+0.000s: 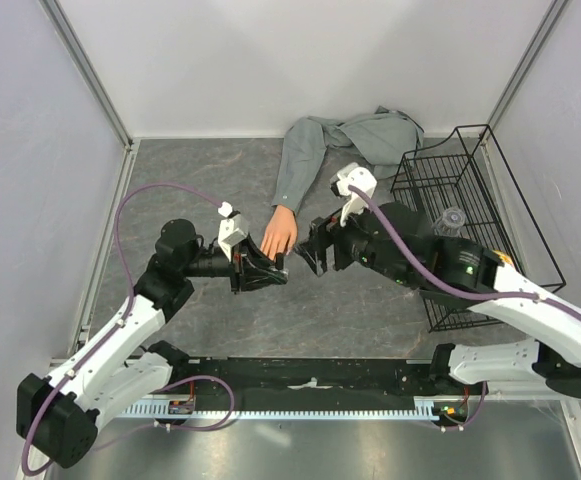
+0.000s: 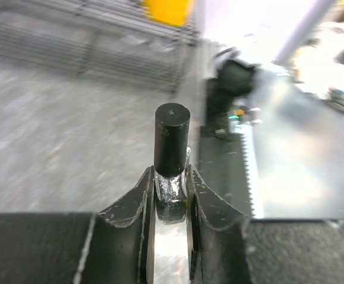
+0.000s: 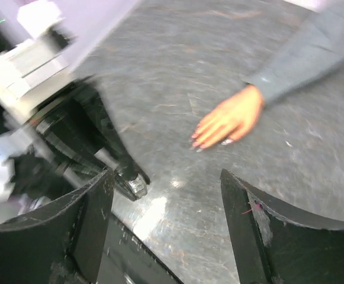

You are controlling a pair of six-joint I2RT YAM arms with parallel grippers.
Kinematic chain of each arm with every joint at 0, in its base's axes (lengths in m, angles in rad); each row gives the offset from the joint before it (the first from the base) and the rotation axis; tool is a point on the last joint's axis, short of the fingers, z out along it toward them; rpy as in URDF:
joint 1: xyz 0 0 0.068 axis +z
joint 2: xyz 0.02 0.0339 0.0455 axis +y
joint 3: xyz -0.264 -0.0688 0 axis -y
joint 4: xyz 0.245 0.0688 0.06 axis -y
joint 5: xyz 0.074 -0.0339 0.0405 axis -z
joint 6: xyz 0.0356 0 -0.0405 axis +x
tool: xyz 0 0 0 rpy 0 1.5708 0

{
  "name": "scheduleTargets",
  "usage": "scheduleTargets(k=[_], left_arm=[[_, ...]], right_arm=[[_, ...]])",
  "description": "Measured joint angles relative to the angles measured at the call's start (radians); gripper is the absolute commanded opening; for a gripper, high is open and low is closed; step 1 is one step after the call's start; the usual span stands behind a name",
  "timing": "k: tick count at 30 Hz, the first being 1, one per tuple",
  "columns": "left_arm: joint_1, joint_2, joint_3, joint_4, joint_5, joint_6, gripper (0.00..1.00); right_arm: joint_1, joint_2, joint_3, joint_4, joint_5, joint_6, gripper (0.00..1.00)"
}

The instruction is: Paint the nails

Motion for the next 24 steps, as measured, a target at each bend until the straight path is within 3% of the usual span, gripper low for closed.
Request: scheduleTargets(k=[5,11,14,17,18,22,24], left_arm=[[-0.007,0.014,-0.013,0.167,0.167,-0.109,0.02],[-0.020,0.014,-0.013,0.241,0.246,-0.154,0.02],[-0.024,0.014,-0.013,0.253,0.256,-0.161,0.02],[-0.024,0.014,-0.013,0.255,0.263,-0.164,0.02],[-0.024,0.013,-0.013,0.256,0.264,-0.164,0.02],[-0.024,-0.009,-0.015,0.208,0.214,-0.151,0.02],[-0.024,-0.034,-0.010,0.137,0.121,-0.106,0.02]], right_arm=[[-0.047,-0.016,0.000,0.020,-0.385,-0.134,0.71],[-0.081,0.084,-0.003,0.019,-0.613,-0.197,0.57],[-0.092,0.101,-0.003,0.021,-0.657,-0.211,0.45],[-0.100,0.111,-0.002,0.027,-0.691,-0.217,0.08],[-0.100,0.113,-0.002,0.028,-0.694,-0.227,0.00],[-0.100,0.117,-0.001,0.026,-0.656,-0.219,0.00],[-0.064,0.119,-0.001,0.028,-0.520,-0.166,0.00]])
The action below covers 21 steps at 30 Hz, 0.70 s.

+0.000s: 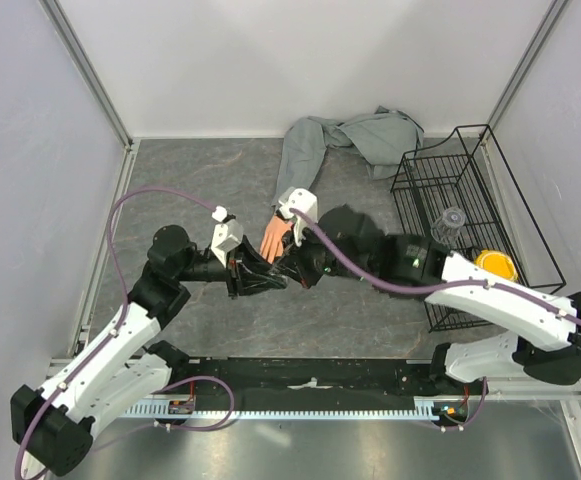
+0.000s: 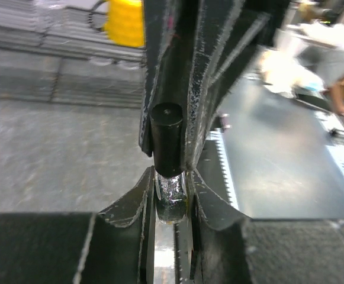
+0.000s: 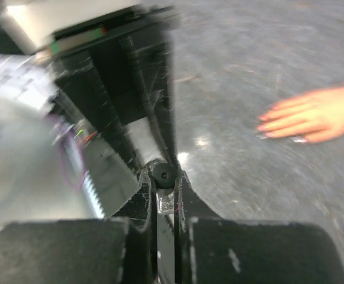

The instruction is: Paint the nails

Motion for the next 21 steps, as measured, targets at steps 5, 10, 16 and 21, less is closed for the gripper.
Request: scheduleTargets(k=[5,10,16,21], left_arm=[[-0.008,-0.076,0.020,-0.177,-0.214,0.103,0.02],[0.015,-0.122,0.013,-0.265,-0.342,0.150,0.02],[0.032,-0.100,0.013,-0.264,-0.368,0.157,0.02],[0.046,-0.080,0.012,-0.212,-0.316,0.154,0.02]], right_arm=[[0.279,0.071,0.003,0.024,0.754,0.251,0.00],[0.358,0.270,0.109,0.009,1.142,0.406,0.05],[0.328,0.278,0.109,0.012,1.131,0.398,0.63],[0.238,0.059,-0.013,0.026,0.854,0.253,0.78]])
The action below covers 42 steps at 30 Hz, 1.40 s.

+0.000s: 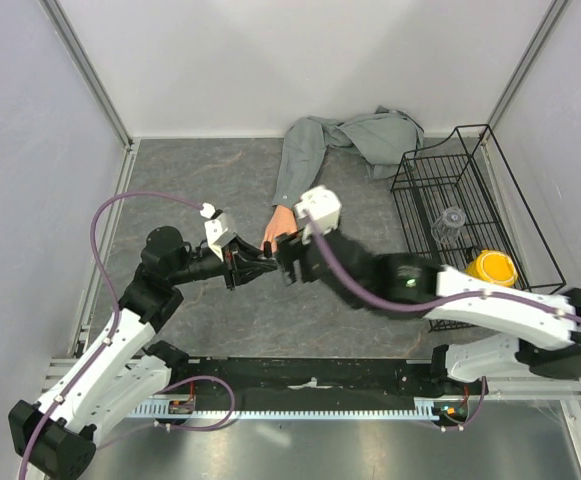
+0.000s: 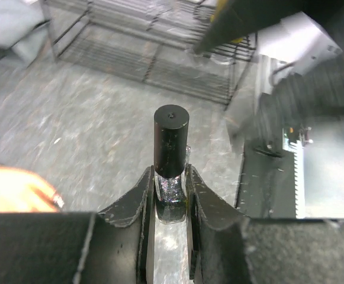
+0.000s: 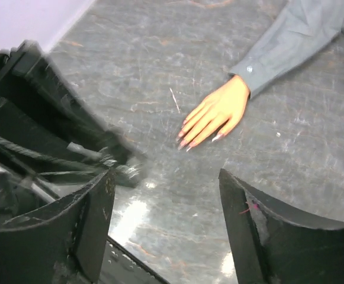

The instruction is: Paint the nails

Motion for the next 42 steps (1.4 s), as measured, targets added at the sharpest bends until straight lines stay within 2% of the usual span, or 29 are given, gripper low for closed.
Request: scheduleTargets(k=[2,5,7,11,13,14,16,21,31,34,35,37,42], left_arm=[[0.000,0.014,0.000,0.034,0.062,-0.008,0.02],[0.000,0.058,-0.002,0.117,0.185,-0.053,0.02],[-0.001,0.095,-0.010,0.206,0.271,-0.117,0.02],[-0.012,0.142,-0.027,0.323,0.390,-0.215,0.02],[-0.018,0.145,-0.032,0.354,0.427,-0.243,0.02],[-0.021,0.145,-0.032,0.366,0.441,-0.251,0.02],[-0.024,0.145,-0.033,0.391,0.453,-0.262,0.02],[-0.024,0.147,-0.035,0.416,0.466,-0.287,0.02],[-0.029,0.148,-0.035,0.426,0.483,-0.293,0.02],[-0.029,0.148,-0.035,0.426,0.493,-0.294,0.02],[-0.029,0.148,-0.035,0.426,0.494,-0.294,0.02],[-0.029,0.149,-0.035,0.426,0.489,-0.295,0.02],[-0.028,0.137,-0.035,0.389,0.449,-0.283,0.02]], right_arm=[[-0.088,-0.099,-0.036,0.012,-0.158,-0.070,0.76],[-0.201,-0.183,-0.062,0.024,-0.384,-0.156,0.67],[-0.261,-0.198,-0.067,0.031,-0.587,-0.214,0.67],[-0.306,-0.146,-0.067,0.040,-0.883,-0.286,0.66],[-0.315,-0.103,-0.067,0.039,-0.987,-0.312,0.60],[-0.315,-0.083,-0.067,0.039,-1.026,-0.322,0.46],[-0.317,-0.062,-0.067,0.039,-1.081,-0.331,0.41],[-0.320,-0.058,-0.057,0.035,-1.112,-0.344,0.48],[-0.338,-0.058,-0.030,0.053,-1.126,-0.343,0.51],[-0.341,-0.058,-0.029,0.057,-1.127,-0.343,0.41],[-0.341,-0.058,-0.029,0.058,-1.127,-0.343,0.20],[-0.340,-0.058,-0.029,0.061,-1.134,-0.343,0.00],[-0.339,-0.058,-0.029,0.058,-1.118,-0.334,0.00]])
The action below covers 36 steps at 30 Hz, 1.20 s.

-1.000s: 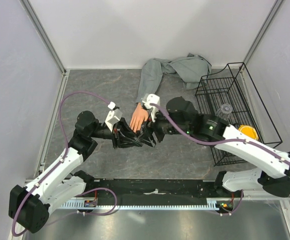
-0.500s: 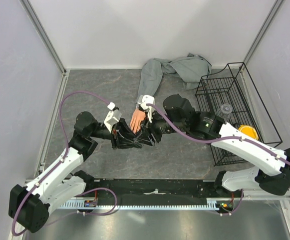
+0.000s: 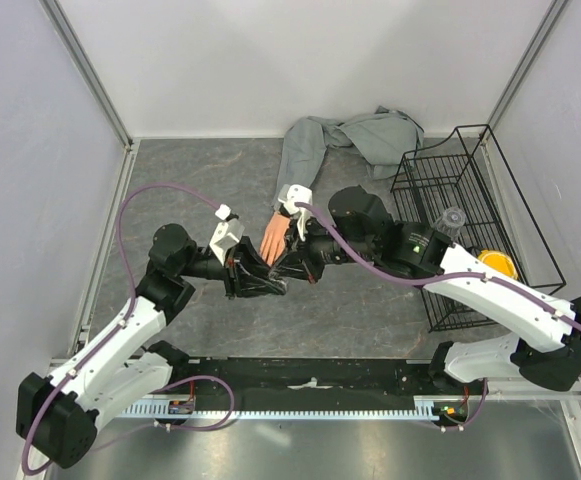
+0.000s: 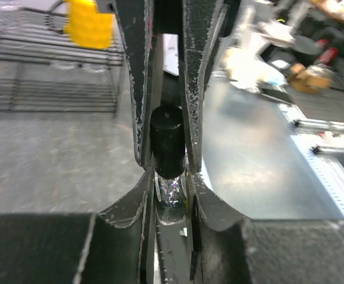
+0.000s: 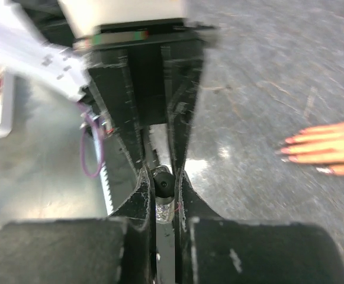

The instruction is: Paint the nails

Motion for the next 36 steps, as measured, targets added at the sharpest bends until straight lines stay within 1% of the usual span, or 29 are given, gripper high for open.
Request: scheduleTargets(k=[2,3,4,7,8,10,12,13,14,15,16,20,21,22,23,24,25,27,29,30,31,32,35,36], left_arm=[[-0.002,-0.031,0.004,-0.083,-0.090,0.055,0.02],[-0.005,-0.050,0.011,-0.142,-0.159,0.089,0.02],[-0.006,-0.068,0.017,-0.190,-0.225,0.119,0.02],[-0.021,-0.131,0.028,-0.320,-0.369,0.201,0.02],[-0.023,-0.152,0.028,-0.360,-0.404,0.224,0.02],[-0.023,-0.183,0.027,-0.422,-0.465,0.258,0.02],[-0.021,-0.193,0.027,-0.457,-0.515,0.280,0.02],[-0.019,-0.192,0.027,-0.467,-0.531,0.288,0.02],[-0.018,-0.188,0.027,-0.472,-0.536,0.292,0.02],[-0.017,-0.179,0.027,-0.473,-0.534,0.296,0.02],[-0.017,-0.174,0.028,-0.467,-0.528,0.298,0.02],[-0.008,-0.164,0.036,-0.447,-0.541,0.299,0.02],[-0.001,-0.163,0.036,-0.446,-0.544,0.299,0.02],[0.000,-0.162,0.036,-0.443,-0.544,0.299,0.02],[0.001,-0.160,0.036,-0.441,-0.539,0.299,0.02],[0.001,-0.158,0.036,-0.438,-0.529,0.299,0.02],[0.001,-0.153,0.036,-0.431,-0.515,0.299,0.02],[0.001,-0.130,0.037,-0.410,-0.460,0.298,0.02],[0.001,-0.096,0.038,-0.380,-0.394,0.289,0.02],[0.001,-0.074,0.038,-0.364,-0.352,0.277,0.02],[0.001,-0.052,0.038,-0.344,-0.309,0.262,0.02],[0.001,-0.032,0.038,-0.321,-0.267,0.244,0.02],[0.000,-0.003,0.037,-0.259,-0.174,0.193,0.02],[0.000,-0.003,0.036,-0.236,-0.149,0.176,0.02]], right_arm=[[0.014,0.000,0.000,0.000,0.060,0.022,0.00],[0.053,0.000,0.000,0.000,0.205,0.052,0.00],[0.085,0.003,0.000,0.004,0.319,0.086,0.00],[0.279,0.057,0.024,0.001,0.820,0.242,0.00],[0.330,0.091,0.041,-0.003,0.953,0.289,0.00],[0.390,0.173,0.084,-0.012,1.164,0.366,0.00],[0.410,0.235,0.126,-0.033,1.270,0.409,0.00],[0.414,0.260,0.141,-0.043,1.310,0.426,0.11],[0.414,0.269,0.143,-0.046,1.326,0.436,0.19],[0.414,0.271,0.143,-0.052,1.336,0.440,0.27],[0.412,0.269,0.143,-0.057,1.333,0.443,0.40],[0.400,0.217,0.121,-0.077,1.287,0.396,0.60],[0.398,0.195,0.112,-0.084,1.279,0.386,0.66],[0.394,0.162,0.099,-0.094,1.254,0.364,0.69],[0.386,0.128,0.088,-0.099,1.225,0.341,0.75],[0.377,0.099,0.080,-0.101,1.203,0.327,0.85],[0.356,0.059,0.068,-0.093,1.148,0.301,0.87],[0.292,-0.023,0.034,-0.072,1.020,0.256,0.88],[0.206,-0.090,0.001,-0.042,0.889,0.220,0.86],[0.157,-0.114,-0.013,-0.029,0.813,0.203,0.81],[0.115,-0.130,-0.020,-0.018,0.744,0.188,0.79],[0.084,-0.135,-0.024,-0.009,0.668,0.172,0.72],[0.049,-0.113,-0.024,0.022,0.451,0.130,0.59],[0.048,-0.097,-0.024,0.027,0.391,0.119,0.58]])
